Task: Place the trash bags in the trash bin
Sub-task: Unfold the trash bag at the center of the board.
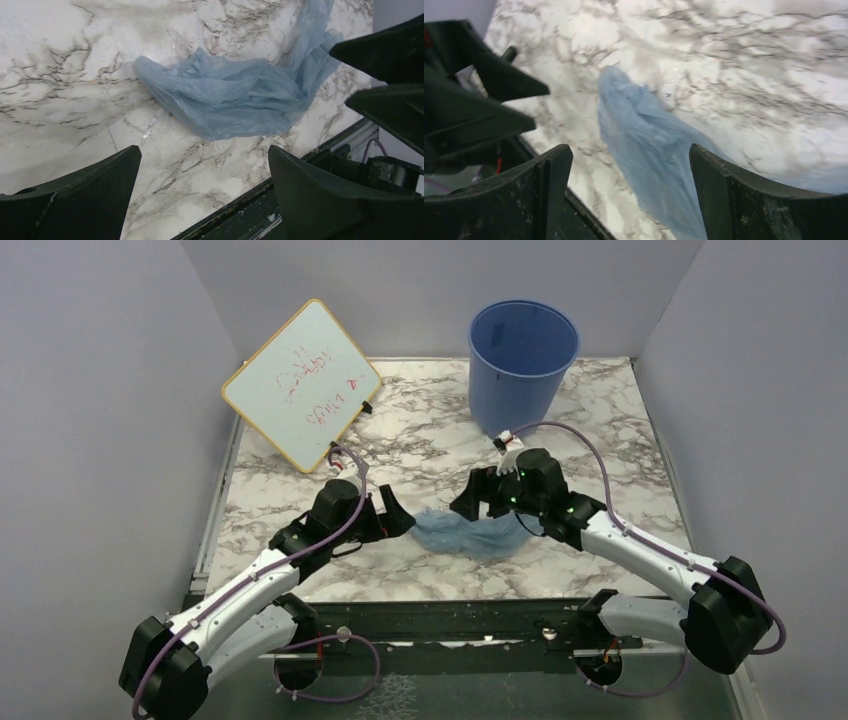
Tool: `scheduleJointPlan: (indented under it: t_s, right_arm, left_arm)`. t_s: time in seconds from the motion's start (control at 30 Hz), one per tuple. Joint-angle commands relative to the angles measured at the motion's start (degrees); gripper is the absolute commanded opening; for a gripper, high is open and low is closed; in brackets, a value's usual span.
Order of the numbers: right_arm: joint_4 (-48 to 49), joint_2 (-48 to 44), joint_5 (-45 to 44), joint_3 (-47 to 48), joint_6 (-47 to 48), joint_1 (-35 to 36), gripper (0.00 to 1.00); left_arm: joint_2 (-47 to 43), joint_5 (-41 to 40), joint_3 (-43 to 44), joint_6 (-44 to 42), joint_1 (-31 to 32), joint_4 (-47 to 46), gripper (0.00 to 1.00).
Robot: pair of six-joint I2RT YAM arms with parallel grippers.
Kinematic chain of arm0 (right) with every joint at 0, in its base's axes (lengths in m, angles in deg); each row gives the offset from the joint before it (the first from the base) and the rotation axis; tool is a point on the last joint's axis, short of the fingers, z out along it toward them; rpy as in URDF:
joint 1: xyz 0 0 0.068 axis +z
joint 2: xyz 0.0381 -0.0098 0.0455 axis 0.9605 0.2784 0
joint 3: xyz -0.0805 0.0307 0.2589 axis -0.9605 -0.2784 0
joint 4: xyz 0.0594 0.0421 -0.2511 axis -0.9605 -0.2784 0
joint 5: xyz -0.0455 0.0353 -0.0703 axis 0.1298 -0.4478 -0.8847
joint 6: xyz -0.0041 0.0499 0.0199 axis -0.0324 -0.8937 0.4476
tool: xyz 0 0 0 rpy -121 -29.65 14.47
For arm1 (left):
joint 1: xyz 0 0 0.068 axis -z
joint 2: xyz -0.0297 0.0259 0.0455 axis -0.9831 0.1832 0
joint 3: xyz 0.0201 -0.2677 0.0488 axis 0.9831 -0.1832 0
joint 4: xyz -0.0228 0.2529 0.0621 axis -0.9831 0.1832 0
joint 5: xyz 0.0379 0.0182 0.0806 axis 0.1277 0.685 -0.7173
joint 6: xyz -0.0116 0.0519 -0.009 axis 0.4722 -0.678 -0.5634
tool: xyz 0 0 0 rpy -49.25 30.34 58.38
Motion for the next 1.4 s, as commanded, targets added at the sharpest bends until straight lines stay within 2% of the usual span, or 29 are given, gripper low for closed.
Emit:
scheduleJointPlan:
  t_s: [0.0,0.13,0.23,0.33,0.47,0.67,0.73,0.8,0.83,0.9,0.93,1.1,1.2,1.37]
  right_arm:
    - [-4.58,0.66,-17.0,-1.84,-1.42,-0.57,0.94]
    - [-7.25,7.7,-5.78,1.01,2.05,-0.58,0.93]
    - [-8.17,11.61,-3.65,2.64,3.16,-0.6,0.82]
    - [-9.48,14.74,-0.19,4.84,5.97,-0.51,0.78]
    - [-12.52,18.24,2.75,7.64,8.31,-0.47,0.73]
    - [-13.7,21.63,1.57,8.47,7.63,-0.19,0.62]
    - [-11.95,21.45,2.45,7.77,5.76,0.09,0.54]
    - [-9.05,20.33,2.97,6.44,3.17,0.23,0.38]
    - [-7.42,19.16,2.29,5.31,1.22,0.25,0.35]
    - [-2.9,14.94,0.26,1.75,-2.5,0.23,0.15]
    - [0.24,12.41,-0.72,-0.55,-4.83,0.22,0.09]
    - [13.43,4.04,-1.96,-10.0,-17.23,0.28,0.03]
    - [17.06,1.59,-2.7,-13.47,-23.23,0.24,0.01]
    - [23.28,-3.61,-8.24,-20.7,-35.25,0.25,0.01]
  left_arm:
    - [0.43,7.85,-2.59,1.89,-0.46,-8.29,0.99]
    - [2.88,11.06,-5.07,3.93,-0.46,-12.21,0.94]
    - [4.01,12.13,-7.14,5.66,-0.46,-15.14,0.89]
    - [4.2,12.54,-8.82,6.77,-0.46,-16.95,0.87]
    - [4.23,12.91,-10.27,6.98,-0.46,-17.99,0.85]
    - [5.14,13.22,-11.13,6.42,-0.46,-18.28,0.85]
    - [5.72,13.35,-11.31,6.31,-0.46,-18.55,0.85]
    - [6.21,13.62,-11.61,6.38,-0.46,-19.14,0.84]
    - [6.32,13.94,-11.86,6.27,-0.46,-19.75,0.84]
    - [6.06,14.23,-12.31,6.38,-0.46,-20.56,0.84]
    - [5.89,14.16,-12.44,6.39,-0.46,-20.48,0.83]
    - [4.89,13.4,-13.32,6.79,-0.46,-20.18,0.79]
    - [5.15,14.18,-13.67,7.48,-0.46,-21.65,0.73]
    - [5.49,15.81,-14.39,9.19,-0.39,-26.29,0.73]
